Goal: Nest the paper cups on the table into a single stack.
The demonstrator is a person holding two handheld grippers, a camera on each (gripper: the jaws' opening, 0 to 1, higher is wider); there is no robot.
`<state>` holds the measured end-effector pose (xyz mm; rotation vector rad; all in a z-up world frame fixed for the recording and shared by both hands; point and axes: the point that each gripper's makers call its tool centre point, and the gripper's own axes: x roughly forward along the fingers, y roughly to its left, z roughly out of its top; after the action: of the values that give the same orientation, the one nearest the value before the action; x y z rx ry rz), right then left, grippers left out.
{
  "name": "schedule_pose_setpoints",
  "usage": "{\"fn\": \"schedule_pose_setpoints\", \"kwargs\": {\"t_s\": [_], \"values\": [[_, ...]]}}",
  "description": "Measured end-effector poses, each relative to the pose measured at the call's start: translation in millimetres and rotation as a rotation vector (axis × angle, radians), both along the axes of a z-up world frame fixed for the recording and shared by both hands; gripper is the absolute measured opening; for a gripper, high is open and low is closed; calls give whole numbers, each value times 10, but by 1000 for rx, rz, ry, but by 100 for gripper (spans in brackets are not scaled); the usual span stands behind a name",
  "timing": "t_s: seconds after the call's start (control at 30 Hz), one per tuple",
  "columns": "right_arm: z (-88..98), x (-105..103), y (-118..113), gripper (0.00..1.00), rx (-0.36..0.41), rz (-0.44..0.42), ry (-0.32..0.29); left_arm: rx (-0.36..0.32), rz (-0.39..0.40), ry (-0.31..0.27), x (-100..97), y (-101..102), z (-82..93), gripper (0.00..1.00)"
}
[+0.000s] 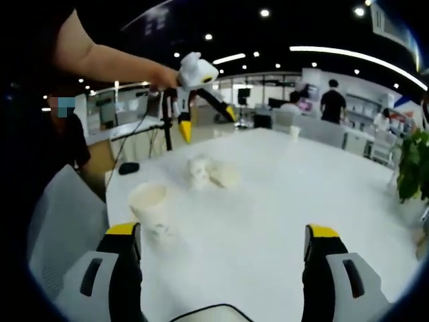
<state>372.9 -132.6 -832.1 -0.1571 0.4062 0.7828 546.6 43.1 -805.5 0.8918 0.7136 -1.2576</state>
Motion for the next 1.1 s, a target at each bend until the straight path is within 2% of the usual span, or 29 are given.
{"fn": "schedule_pose_setpoints", "kwargs": {"t_s": [0.1,0.37,0.47,0.63,0.73,0.8,1.0,1.1], "values": [[-15,6,-8,100,2,-1,5,3,-7,0,23,-39,-21,100],[-26,32,-29,100,6,-2,10,37,-17,18,121,-71,-265,97],[-28,48,-44,100,8,-7,9,52,-5,30,200,-44,-388,93],[-34,55,-57,100,11,-18,7,117,17,51,280,18,-654,91],[-30,48,-56,100,23,-27,9,131,58,84,272,38,-728,88],[-34,41,-64,100,21,-31,8,129,55,92,250,10,-755,85],[-50,28,-78,100,15,-32,6,183,75,144,213,63,-945,77],[-66,11,-67,100,6,-26,7,189,77,143,232,56,-997,71]]}}
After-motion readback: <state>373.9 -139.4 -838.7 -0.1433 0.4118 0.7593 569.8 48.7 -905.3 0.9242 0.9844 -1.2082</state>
